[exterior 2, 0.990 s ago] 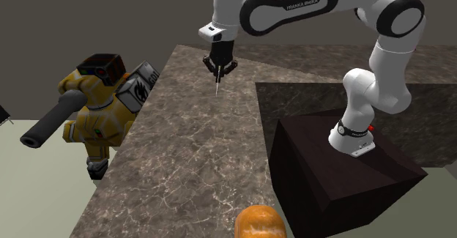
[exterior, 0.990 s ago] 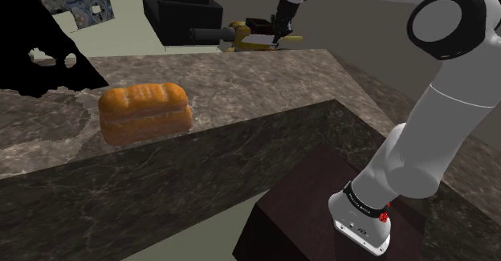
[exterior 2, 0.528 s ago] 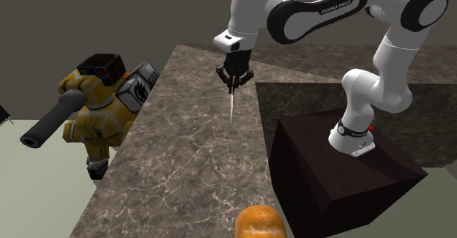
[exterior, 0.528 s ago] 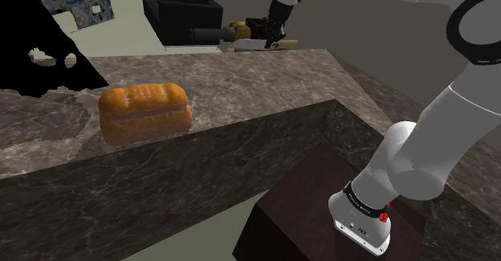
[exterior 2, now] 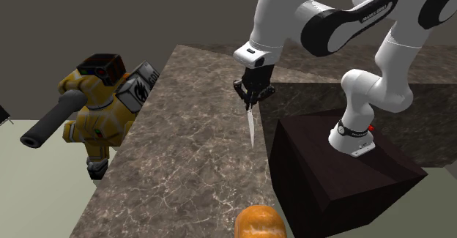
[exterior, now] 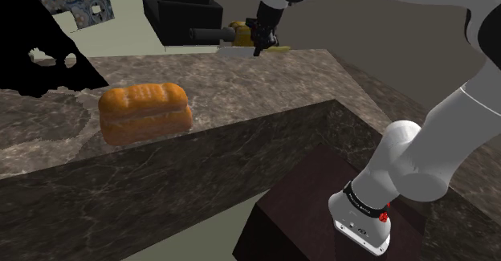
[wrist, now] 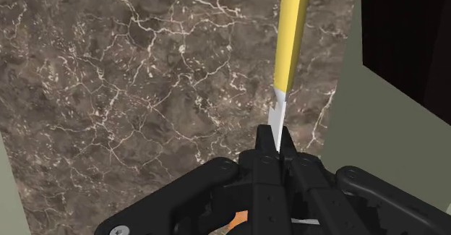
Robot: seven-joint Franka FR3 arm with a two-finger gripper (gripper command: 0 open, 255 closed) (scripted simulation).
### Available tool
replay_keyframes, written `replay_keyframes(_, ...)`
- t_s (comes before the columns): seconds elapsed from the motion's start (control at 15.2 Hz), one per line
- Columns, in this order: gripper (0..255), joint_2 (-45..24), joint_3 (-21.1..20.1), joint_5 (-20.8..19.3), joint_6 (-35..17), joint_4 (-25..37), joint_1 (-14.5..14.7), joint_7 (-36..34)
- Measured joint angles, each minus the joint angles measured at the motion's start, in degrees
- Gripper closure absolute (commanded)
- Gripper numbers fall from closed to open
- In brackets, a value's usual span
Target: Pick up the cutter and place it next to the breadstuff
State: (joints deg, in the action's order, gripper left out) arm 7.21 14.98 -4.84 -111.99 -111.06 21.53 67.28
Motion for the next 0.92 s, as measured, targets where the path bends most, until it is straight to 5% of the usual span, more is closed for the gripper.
replay_keyframes(0.59,255,2.47,-7.41,-1.14,0.94,-2.48,5.05,-12.78)
replay_keyframes(0.92,255,2.35,-8.0,-1.33,-2.93,-6.37,5.43,-14.31)
